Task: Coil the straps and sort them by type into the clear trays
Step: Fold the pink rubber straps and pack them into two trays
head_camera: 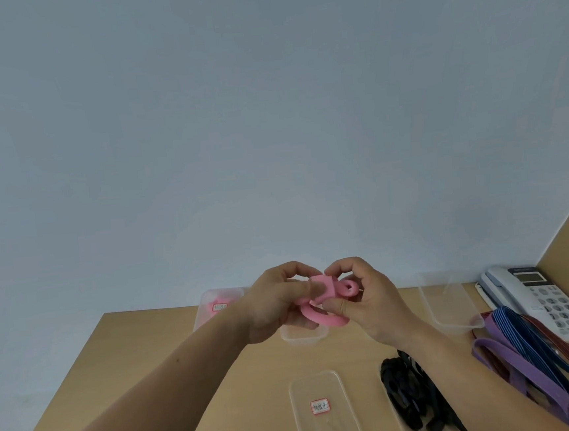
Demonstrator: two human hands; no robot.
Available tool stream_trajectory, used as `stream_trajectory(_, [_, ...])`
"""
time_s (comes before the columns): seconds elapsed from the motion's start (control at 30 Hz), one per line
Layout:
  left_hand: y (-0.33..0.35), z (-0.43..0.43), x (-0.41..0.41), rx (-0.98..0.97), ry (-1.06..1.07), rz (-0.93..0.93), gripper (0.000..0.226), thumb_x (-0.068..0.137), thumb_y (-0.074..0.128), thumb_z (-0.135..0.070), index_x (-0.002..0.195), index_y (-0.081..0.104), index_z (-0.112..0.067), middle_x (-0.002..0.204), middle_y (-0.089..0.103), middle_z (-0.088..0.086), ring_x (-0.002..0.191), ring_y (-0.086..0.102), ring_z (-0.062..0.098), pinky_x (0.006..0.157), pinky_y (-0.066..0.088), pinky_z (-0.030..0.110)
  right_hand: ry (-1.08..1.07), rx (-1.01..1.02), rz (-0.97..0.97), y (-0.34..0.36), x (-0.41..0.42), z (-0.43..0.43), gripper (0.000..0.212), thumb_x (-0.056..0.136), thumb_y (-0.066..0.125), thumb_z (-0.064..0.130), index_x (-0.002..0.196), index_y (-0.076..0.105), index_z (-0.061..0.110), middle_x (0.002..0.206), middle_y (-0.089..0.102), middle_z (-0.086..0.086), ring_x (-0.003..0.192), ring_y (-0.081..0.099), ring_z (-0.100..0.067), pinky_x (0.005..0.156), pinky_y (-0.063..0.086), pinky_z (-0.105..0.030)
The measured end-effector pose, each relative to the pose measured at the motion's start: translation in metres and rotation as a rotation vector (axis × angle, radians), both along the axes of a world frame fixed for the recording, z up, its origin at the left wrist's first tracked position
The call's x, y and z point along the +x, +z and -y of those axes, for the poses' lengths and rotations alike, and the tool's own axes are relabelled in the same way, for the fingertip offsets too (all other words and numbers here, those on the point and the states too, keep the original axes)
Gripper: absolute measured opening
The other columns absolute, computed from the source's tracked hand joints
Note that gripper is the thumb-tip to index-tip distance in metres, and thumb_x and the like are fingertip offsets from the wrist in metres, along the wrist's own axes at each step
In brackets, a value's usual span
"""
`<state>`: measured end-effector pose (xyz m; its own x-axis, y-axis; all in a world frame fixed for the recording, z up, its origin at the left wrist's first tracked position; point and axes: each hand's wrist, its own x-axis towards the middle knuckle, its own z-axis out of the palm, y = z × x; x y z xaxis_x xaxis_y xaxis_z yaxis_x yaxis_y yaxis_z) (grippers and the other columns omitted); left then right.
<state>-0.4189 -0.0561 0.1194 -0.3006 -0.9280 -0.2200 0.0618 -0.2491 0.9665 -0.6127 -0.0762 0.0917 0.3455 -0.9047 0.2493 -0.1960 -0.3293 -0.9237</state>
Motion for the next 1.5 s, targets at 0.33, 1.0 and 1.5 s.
stream_trajectory(0.33, [-0.008,-0.003,-0.003,-0.281,0.066,0.139,0.032,0.074,0.08,-0.007,0.103,0.066,-0.014,0.111,0.064,0.018,0.087,0.069,0.026,0.077,0.058,0.037,0.022,0.239,0.081,0.005,-0.004,0.006,0.021,0.087,0.069,0.038,0.101,0.072,0.023,0.088,0.073,-0.007,0.07,0.068,-0.024,0.064,0.057,-0.034])
stream_trajectory(1.0, [-0.01,-0.003,-0.001,-0.022,0.033,0.009,0.035,0.091,0.068,-0.005,0.123,0.056,0.005,0.118,0.065,0.032,0.11,0.064,0.047,0.102,0.049,0.053,0.0,0.076,0.155,-0.006,-0.004,0.002,0.031,0.075,0.083,0.009,0.089,0.065,0.029,0.086,0.069,0.008,0.077,0.065,-0.008,0.068,0.052,-0.02])
stream_trajectory(1.5, [-0.013,0.001,0.003,0.062,0.101,-0.249,0.038,0.097,0.057,-0.015,0.125,0.059,0.01,0.114,0.058,0.025,0.1,0.05,0.034,0.082,0.052,0.031,0.171,0.286,0.405,0.002,-0.01,0.007,0.028,0.08,0.073,0.021,0.107,0.073,0.012,0.09,0.071,-0.017,0.074,0.069,-0.031,0.064,0.056,-0.032])
